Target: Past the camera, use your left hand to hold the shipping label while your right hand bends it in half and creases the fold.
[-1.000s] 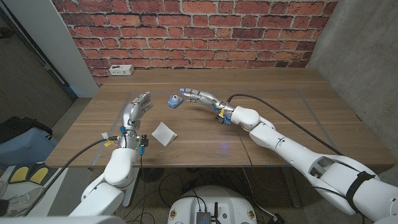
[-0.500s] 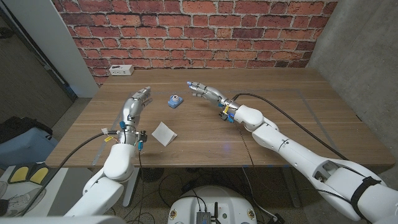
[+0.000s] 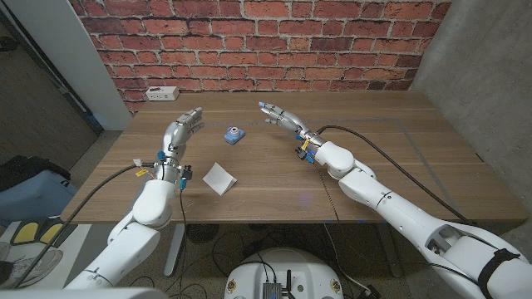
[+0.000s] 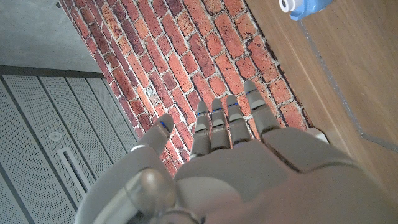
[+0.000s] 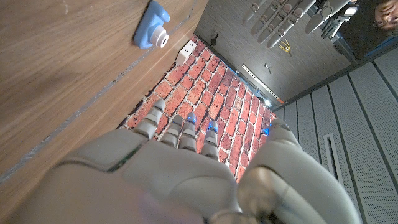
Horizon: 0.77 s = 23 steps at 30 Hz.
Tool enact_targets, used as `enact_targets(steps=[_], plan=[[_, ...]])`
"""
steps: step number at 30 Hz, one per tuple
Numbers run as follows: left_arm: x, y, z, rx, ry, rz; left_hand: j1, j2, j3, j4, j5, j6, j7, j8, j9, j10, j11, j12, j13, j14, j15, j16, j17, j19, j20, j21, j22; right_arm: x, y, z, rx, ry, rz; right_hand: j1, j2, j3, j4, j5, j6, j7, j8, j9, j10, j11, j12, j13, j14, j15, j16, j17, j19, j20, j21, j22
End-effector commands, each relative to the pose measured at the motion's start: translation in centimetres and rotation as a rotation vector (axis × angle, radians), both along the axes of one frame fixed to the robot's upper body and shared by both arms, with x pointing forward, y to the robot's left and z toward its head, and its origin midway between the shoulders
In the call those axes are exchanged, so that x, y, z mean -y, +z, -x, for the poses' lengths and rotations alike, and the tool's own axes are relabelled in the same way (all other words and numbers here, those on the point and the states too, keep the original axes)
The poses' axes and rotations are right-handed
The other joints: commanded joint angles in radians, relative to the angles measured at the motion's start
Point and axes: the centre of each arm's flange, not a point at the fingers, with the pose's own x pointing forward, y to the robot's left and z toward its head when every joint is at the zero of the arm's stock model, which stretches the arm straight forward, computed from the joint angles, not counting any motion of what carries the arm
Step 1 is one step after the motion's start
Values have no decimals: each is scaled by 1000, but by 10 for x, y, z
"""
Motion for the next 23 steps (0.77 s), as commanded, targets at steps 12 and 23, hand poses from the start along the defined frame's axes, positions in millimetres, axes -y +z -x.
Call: enact_targets(steps=[12, 23], plan=[[-26, 29, -23, 5, -69, -95, -3, -11, -3, -10, 6, 3, -7, -5, 3, 1, -5, -1, 3, -7, -4, -1, 3, -6, -2, 5, 1, 32, -14, 23, 16, -183, -201, 0, 11, 8, -5, -9, 28, 2, -2, 1, 29, 1, 8, 1, 25, 1, 7, -1, 26, 5, 5, -1], [-37, 27, -24, -13, -44, -88, -5, -10, -4, -13, 6, -3, -8, -8, 3, -2, -1, -2, 3, -9, -4, -1, 3, -9, -2, 7, 2, 70, -21, 31, 61, -359, -301, -1, 13, 9, -7, -12, 44, 1, -3, 1, 43, -1, 8, 0, 23, -4, 3, -2, 17, -2, -1, -1]])
